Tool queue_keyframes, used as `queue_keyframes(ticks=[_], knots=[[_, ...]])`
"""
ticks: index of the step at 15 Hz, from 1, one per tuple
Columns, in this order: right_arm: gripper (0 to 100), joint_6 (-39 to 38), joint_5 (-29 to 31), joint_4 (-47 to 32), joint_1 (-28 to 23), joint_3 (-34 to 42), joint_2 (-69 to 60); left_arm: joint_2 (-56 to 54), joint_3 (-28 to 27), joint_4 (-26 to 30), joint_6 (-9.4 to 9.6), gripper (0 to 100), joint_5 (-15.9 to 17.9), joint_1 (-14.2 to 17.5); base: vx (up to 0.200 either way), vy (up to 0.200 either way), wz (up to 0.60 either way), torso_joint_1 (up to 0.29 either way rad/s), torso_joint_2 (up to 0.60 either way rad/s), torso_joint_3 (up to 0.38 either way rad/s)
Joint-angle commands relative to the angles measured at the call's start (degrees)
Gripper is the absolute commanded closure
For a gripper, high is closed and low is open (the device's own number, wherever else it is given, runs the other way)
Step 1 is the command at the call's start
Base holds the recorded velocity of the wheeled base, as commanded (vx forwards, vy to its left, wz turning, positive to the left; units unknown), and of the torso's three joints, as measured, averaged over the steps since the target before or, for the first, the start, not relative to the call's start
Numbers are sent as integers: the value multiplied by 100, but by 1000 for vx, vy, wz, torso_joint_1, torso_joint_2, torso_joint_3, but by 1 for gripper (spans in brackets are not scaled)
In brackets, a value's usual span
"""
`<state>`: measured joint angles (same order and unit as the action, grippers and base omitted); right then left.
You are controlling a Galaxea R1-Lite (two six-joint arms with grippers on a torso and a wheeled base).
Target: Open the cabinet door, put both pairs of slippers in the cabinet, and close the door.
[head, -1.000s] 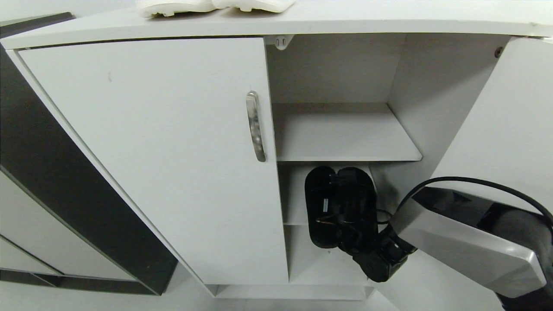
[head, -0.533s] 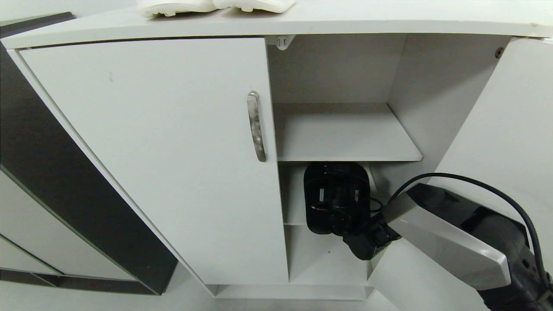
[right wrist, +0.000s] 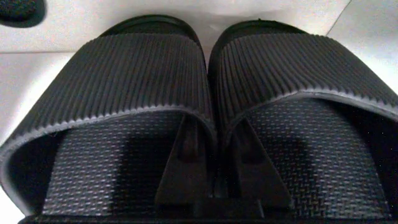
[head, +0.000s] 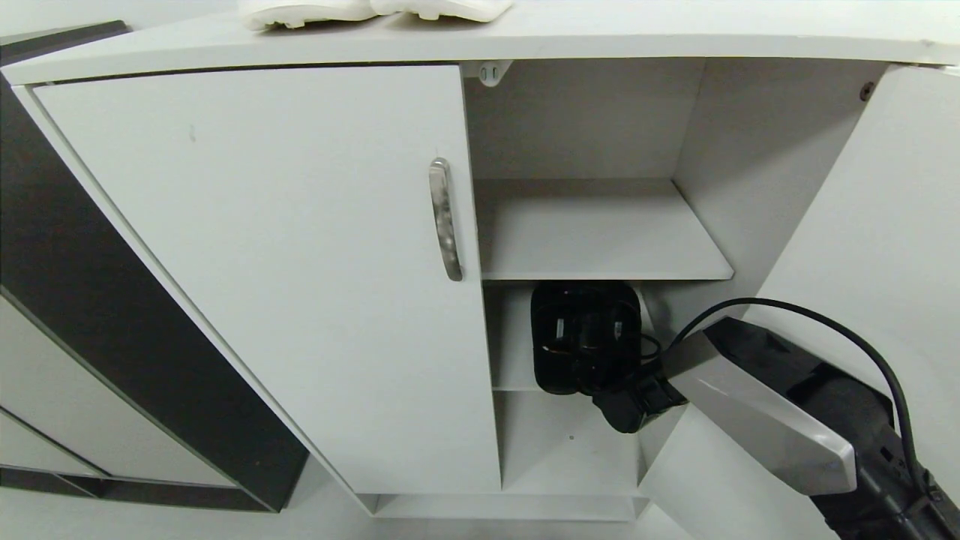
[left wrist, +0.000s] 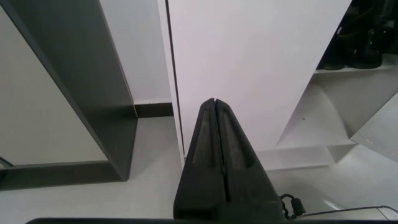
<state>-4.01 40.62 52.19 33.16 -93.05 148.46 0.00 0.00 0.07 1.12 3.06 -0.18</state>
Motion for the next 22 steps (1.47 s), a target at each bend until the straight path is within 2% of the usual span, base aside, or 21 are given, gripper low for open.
queue_keyframes(ticks=[1,2,6,11,14,17,22], knots=[[100,-3,7,-7,-20,-55,43,9,0,1,2,100,2,1,0,0,0,0,0,0],[0,-3,7,-51,-29,-64,69,9,0,1,2,100,2,1,0,0,0,0,0,0],[0,-38,16,28,6,121,8,9,0,1,-7,100,-7,1,0,0,0,0,0,0],[0,-30,69,995,393,2133,-1091,9,0,1,2,100,2,1,0,0,0,0,0,0],[0,14,78,2102,762,3979,-1926,9,0,1,2,100,2,1,0,0,0,0,0,0],[0,14,60,2762,877,5130,-2330,9,0,1,2,100,2,1,0,0,0,0,0,0],[0,41,43,2920,903,5262,-2356,9,0,-7,-7,100,2,1,-160,0,0,3,3,1]])
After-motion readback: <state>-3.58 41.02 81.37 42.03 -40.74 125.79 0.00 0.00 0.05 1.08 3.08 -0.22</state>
